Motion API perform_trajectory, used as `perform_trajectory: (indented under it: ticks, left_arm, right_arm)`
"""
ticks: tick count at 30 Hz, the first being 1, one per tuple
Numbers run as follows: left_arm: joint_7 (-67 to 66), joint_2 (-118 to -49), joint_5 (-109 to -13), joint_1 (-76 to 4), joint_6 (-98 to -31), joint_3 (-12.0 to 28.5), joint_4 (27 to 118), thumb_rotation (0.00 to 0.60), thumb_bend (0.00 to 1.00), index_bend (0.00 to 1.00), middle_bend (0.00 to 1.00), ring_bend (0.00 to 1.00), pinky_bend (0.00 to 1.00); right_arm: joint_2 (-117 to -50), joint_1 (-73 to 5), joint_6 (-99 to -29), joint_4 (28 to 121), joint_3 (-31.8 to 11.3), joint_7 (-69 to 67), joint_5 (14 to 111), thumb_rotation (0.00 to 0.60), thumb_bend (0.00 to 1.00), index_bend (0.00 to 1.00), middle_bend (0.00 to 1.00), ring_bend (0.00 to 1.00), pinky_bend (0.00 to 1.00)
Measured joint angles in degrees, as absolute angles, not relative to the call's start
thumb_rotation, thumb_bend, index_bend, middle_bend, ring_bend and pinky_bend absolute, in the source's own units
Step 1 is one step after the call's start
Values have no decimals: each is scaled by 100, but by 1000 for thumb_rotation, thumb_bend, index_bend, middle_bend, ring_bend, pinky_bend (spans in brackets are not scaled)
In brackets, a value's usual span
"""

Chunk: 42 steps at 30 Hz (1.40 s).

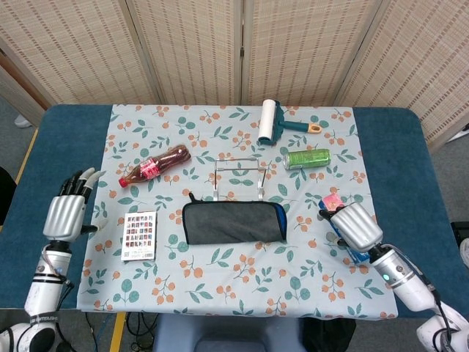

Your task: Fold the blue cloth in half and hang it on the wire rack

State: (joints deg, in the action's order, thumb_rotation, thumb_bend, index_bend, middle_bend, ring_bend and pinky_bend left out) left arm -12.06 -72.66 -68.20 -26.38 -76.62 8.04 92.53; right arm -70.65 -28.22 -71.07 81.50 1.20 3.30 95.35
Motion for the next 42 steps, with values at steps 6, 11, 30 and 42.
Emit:
perform_trajectory:
  ticks: [6,11,30,42]
  left_arm:
    - [-1168,-6990,-7121,-2316,-7929,620,9421,600,98,99,0,0,107]
    - [-1021,-6780,-7369,-2029,-8140,475,9593,600,98,115,0,0,107]
    - [-732,-6526,-7718,-1404,-8512,356,9930,600,98,128,0,0,107]
    - [-589,-6480,-7742,-1219,-8505,405,9999,600,98,128,0,0,107]
  right_arm:
    - [-7137,-2899,-7108,7908,201,236,9827,600,112,428,596,550,793]
    - [-7245,-3015,-6970,7634,223,162,9915,600,92,428,473,415,626]
    - [-8690,-4062,-6175,5579,156,-198,10263,600,89,428,213,83,283]
    - [-9291,-4394,-6099,4773,367,-314,10437,600,89,428,202,72,280]
